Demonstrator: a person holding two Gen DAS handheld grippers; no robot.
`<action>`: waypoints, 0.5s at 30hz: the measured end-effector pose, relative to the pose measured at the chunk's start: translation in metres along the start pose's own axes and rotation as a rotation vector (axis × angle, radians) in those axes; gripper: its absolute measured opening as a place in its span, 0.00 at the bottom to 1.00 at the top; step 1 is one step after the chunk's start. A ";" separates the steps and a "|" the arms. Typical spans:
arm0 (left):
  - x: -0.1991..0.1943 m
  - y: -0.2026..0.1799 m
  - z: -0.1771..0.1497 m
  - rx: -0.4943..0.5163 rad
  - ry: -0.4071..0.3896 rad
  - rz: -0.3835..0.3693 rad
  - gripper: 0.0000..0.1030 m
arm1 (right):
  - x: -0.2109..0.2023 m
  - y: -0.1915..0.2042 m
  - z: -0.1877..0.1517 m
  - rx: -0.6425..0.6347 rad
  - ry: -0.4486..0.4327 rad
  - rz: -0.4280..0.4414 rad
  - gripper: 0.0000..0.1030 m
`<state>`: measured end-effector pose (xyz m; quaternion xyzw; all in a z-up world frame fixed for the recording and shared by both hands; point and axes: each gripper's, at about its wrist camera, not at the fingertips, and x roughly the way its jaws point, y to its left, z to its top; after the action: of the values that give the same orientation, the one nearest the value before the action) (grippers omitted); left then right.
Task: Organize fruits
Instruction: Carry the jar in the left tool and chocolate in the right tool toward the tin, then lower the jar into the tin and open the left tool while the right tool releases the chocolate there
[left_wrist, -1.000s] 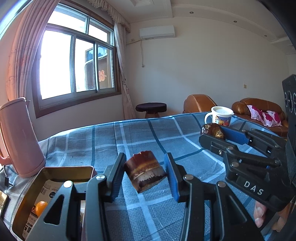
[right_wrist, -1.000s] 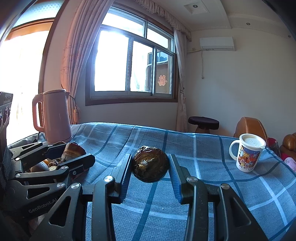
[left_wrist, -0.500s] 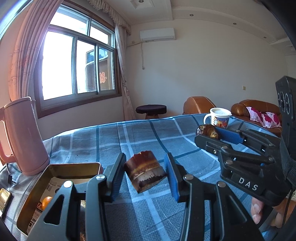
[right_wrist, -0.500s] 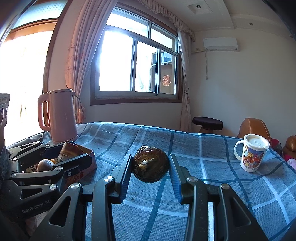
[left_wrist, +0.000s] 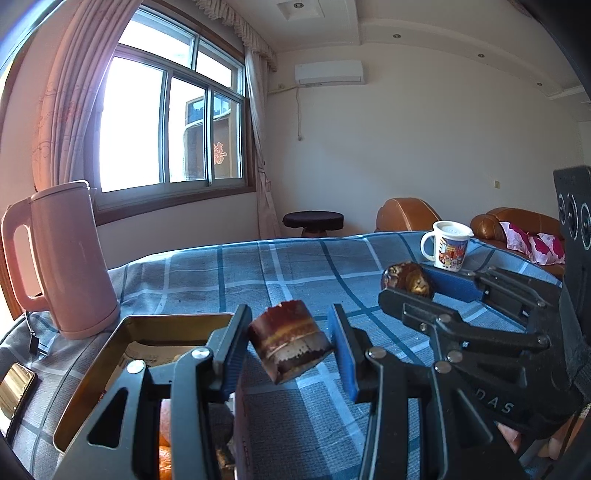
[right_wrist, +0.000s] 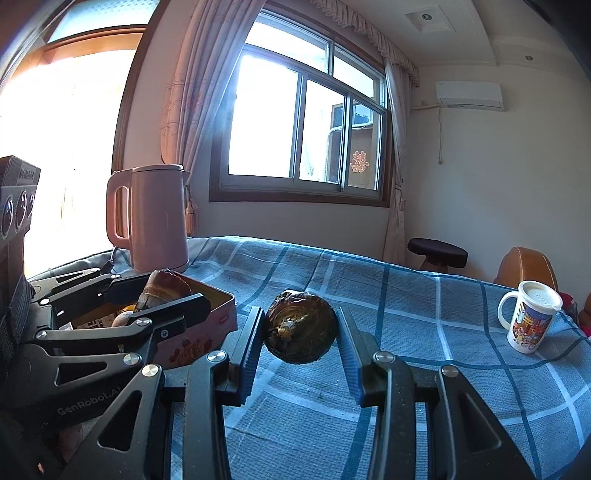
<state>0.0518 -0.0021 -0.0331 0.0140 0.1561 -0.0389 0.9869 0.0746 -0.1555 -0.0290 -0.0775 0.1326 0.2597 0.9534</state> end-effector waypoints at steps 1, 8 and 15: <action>-0.001 0.003 -0.001 -0.005 -0.001 0.008 0.43 | 0.001 0.004 0.001 -0.006 0.001 0.006 0.40; -0.010 0.023 -0.004 -0.033 -0.004 0.039 0.43 | 0.009 0.024 0.004 -0.037 0.004 0.042 0.40; -0.017 0.037 -0.006 -0.046 -0.004 0.066 0.43 | 0.017 0.036 0.008 -0.051 0.013 0.070 0.40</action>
<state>0.0372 0.0365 -0.0333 -0.0037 0.1546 -0.0026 0.9880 0.0718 -0.1145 -0.0295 -0.0986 0.1349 0.2959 0.9405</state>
